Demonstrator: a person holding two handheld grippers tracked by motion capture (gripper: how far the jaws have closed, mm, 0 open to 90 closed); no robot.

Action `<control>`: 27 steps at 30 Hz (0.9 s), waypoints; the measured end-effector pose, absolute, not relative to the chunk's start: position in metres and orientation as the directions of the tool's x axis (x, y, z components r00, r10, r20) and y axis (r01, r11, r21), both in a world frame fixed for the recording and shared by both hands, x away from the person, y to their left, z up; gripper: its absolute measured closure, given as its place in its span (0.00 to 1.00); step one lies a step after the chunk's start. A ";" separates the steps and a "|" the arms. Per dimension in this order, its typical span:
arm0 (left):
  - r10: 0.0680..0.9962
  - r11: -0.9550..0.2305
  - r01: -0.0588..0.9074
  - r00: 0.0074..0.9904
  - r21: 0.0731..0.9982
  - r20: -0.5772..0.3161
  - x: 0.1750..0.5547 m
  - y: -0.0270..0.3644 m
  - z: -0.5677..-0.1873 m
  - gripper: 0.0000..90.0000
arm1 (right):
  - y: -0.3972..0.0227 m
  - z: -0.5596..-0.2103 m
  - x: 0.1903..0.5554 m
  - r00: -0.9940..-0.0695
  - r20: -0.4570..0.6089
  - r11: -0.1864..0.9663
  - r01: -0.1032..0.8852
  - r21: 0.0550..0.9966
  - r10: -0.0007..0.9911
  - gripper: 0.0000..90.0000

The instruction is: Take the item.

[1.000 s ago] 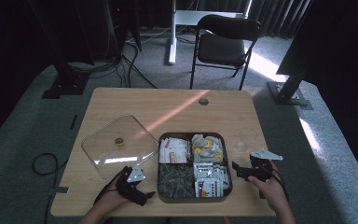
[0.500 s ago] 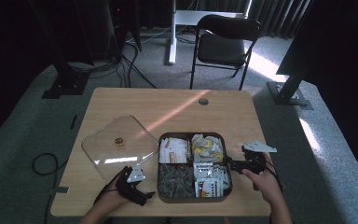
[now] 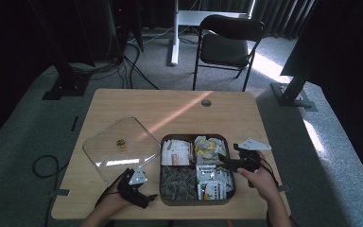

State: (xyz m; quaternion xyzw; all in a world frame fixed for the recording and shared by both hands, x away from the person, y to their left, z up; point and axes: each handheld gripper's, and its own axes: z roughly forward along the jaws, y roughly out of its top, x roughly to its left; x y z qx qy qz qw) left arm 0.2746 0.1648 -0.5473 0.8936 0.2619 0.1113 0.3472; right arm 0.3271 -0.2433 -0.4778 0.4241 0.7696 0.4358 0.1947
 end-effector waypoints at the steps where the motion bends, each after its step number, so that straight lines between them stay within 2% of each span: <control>1: 0.545 -0.622 0.391 0.838 0.679 0.017 0.275 0.165 -0.547 0.01 | -0.241 -0.478 0.328 -0.569 0.066 0.267 0.481 0.835 0.820 0.23; 6: 0.545 -0.622 0.390 0.838 0.679 0.017 0.275 0.165 -0.547 0.01 | -0.233 -0.481 0.331 -0.604 0.054 0.303 0.472 0.828 0.795 0.27; 11: 0.545 -0.622 0.390 0.838 0.679 0.017 0.275 0.165 -0.547 0.01 | -0.224 -0.483 0.334 -0.633 0.036 0.344 0.468 0.814 0.774 0.43; 17: 0.545 -0.622 0.390 0.838 0.679 0.017 0.275 0.165 -0.547 0.01 | -0.214 -0.488 0.340 -0.645 0.027 0.363 0.463 0.809 0.763 0.44; 21: 0.545 -0.622 0.390 0.838 0.679 0.017 0.275 0.165 -0.547 0.01 | -0.209 -0.493 0.343 -0.665 0.027 0.384 0.464 0.798 0.746 0.48; 22: 0.545 -0.622 0.390 0.838 0.679 0.017 0.275 0.165 -0.547 0.01 | -0.209 -0.494 0.345 -0.674 0.045 0.382 0.471 0.795 0.737 0.48; 23: 0.542 -0.623 0.388 0.840 0.679 0.017 0.275 0.165 -0.547 0.01 | -0.209 -0.496 0.349 -0.697 0.107 0.382 0.506 0.773 0.709 0.47; 27: 0.534 -0.627 0.383 0.845 0.679 0.016 0.274 0.165 -0.547 0.01 | -0.207 -0.500 0.352 -0.694 0.102 0.397 0.519 0.756 0.713 0.52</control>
